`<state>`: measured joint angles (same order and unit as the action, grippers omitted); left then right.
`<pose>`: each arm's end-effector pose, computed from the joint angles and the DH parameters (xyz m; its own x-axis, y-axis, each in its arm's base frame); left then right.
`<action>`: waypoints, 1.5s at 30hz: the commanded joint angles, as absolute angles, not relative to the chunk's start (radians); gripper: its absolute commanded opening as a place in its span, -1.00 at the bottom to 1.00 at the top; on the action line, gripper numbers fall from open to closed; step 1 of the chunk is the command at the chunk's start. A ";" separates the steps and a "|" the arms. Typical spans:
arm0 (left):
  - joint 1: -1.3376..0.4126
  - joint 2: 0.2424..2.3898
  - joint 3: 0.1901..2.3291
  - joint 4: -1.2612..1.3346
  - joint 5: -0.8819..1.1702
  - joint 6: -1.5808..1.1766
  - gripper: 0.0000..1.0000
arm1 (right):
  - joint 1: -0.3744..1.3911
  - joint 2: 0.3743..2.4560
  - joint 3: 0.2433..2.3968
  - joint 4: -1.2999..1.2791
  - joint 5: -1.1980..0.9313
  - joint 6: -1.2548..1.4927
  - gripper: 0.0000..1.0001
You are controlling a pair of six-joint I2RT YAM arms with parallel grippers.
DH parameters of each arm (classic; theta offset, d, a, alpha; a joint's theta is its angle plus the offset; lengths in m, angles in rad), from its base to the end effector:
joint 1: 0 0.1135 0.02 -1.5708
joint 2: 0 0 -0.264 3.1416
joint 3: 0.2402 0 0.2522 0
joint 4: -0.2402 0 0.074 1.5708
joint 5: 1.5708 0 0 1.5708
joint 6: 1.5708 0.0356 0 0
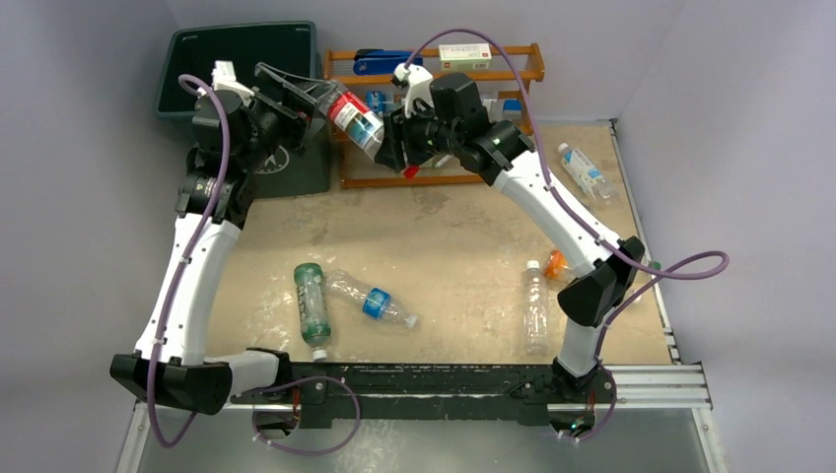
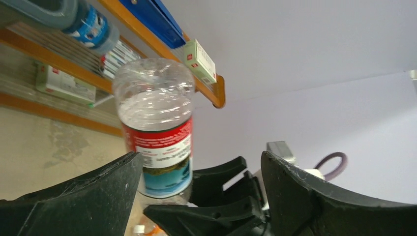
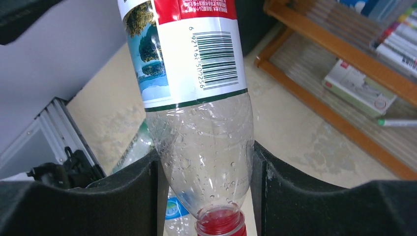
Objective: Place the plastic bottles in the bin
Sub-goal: Pick up the plastic bottle at the center of the board.
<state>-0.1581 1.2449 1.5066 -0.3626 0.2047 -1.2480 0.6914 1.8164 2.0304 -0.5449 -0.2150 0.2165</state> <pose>0.2604 -0.0489 0.4740 -0.3672 -0.8817 -0.2962 0.0179 0.3117 -0.9500 0.3139 0.2696 0.4449 -0.4116 -0.0683 -0.9088 -0.7064 0.6539 0.2709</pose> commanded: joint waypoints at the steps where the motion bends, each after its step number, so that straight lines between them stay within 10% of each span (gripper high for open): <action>1: -0.170 1.234 1.577 -0.413 0.087 -1.120 0.79 | 0.686 1.829 2.163 -0.575 -0.268 0.213 -0.16; 19: -0.293 1.331 1.687 -0.436 -0.046 -0.994 0.78 | 0.686 1.782 2.149 -0.496 -0.362 0.253 -0.15; 26: -0.297 1.396 1.774 -0.488 -0.042 -0.954 -0.05 | 0.686 1.774 2.149 -0.503 -0.358 0.254 -0.12; 36: -0.298 1.478 1.928 -0.543 -0.068 -0.853 -0.28 | 0.686 1.726 2.134 -0.542 -0.305 0.243 0.82; 45: -0.296 1.587 2.148 -0.621 -0.170 -0.671 -0.26 | 0.684 1.550 1.957 -0.551 -0.253 0.280 1.00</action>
<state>-0.2970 1.5650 2.0453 -0.6205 -0.0975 -0.7883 0.6823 1.6581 2.0224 -0.5587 -0.2794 0.2562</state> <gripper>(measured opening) 0.470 0.994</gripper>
